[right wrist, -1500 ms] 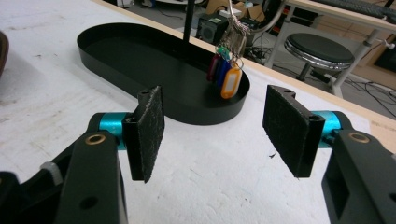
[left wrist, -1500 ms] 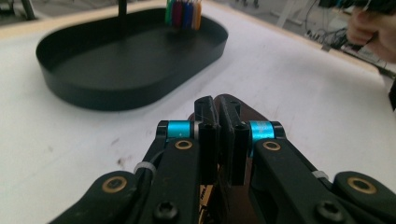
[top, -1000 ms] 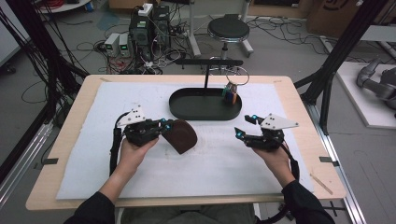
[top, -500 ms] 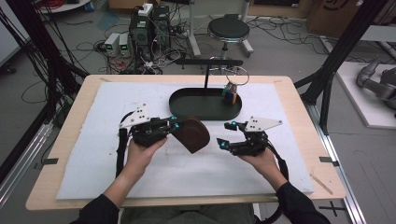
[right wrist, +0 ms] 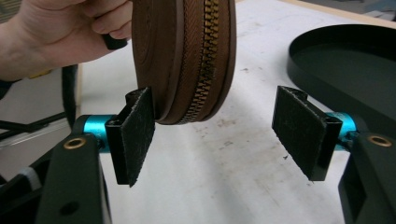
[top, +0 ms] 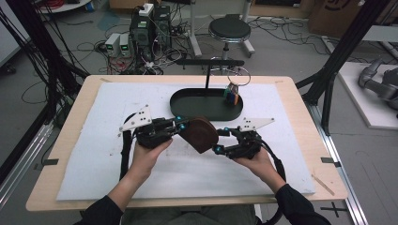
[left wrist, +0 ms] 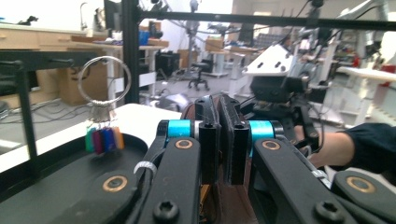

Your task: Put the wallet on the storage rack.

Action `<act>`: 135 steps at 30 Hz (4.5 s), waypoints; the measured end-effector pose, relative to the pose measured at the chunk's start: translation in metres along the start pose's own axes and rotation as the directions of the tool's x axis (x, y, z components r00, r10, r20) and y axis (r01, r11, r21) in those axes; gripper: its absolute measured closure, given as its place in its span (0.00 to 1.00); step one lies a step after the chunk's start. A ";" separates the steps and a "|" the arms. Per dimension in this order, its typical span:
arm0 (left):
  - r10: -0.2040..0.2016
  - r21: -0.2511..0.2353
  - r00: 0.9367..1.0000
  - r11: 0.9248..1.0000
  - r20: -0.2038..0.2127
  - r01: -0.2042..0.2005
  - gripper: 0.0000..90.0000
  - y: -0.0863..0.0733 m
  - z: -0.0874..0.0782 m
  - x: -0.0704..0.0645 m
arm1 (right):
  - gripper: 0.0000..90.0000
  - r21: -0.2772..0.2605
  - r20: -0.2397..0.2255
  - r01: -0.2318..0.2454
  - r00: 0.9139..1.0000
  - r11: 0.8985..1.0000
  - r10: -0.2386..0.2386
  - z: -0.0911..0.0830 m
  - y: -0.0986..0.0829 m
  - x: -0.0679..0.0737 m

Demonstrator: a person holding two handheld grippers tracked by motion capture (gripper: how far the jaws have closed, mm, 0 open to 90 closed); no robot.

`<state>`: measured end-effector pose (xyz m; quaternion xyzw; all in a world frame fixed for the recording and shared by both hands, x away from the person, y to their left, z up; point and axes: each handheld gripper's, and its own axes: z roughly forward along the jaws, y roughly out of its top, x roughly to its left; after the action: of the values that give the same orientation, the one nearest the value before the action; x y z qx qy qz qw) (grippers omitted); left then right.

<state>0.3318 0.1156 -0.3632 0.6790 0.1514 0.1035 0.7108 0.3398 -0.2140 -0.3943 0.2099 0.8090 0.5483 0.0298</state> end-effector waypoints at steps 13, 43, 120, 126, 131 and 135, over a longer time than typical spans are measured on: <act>-0.001 0.021 1.000 1.000 0.023 0.000 0.95 -0.003 -0.001 0.002 | 0.74 0.005 -0.096 0.067 0.993 0.998 -0.066 -0.006 0.003 0.000; -0.033 0.300 0.971 0.953 0.237 -0.041 0.74 -0.008 0.003 0.011 | 0.75 0.113 -0.176 0.188 0.970 0.976 -0.167 -0.013 0.010 0.006; 0.028 0.158 0.990 0.987 -0.141 -0.006 0.77 -0.002 0.026 0.036 | 0.46 -0.161 0.415 -0.040 0.904 0.986 0.104 -0.076 -0.002 -0.045; 0.013 0.178 0.980 0.984 -0.200 0.023 0.77 -0.013 0.036 0.049 | 0.46 -0.170 0.429 -0.053 0.895 0.984 0.122 -0.080 -0.004 -0.049; 0.000 0.185 0.970 0.982 -0.242 0.046 0.77 -0.024 0.044 0.060 | 0.46 -0.176 0.429 -0.057 0.894 0.983 0.128 -0.080 -0.005 -0.050; -0.012 0.181 0.962 0.981 -0.274 0.064 0.77 -0.033 0.051 0.068 | 0.46 -0.172 0.427 -0.051 0.896 0.984 0.121 -0.079 -0.004 -0.050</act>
<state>0.4118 0.0903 -0.3993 0.7195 0.2697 0.1673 0.6177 0.3616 -0.3033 -0.3758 0.3597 0.7263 0.5498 0.2021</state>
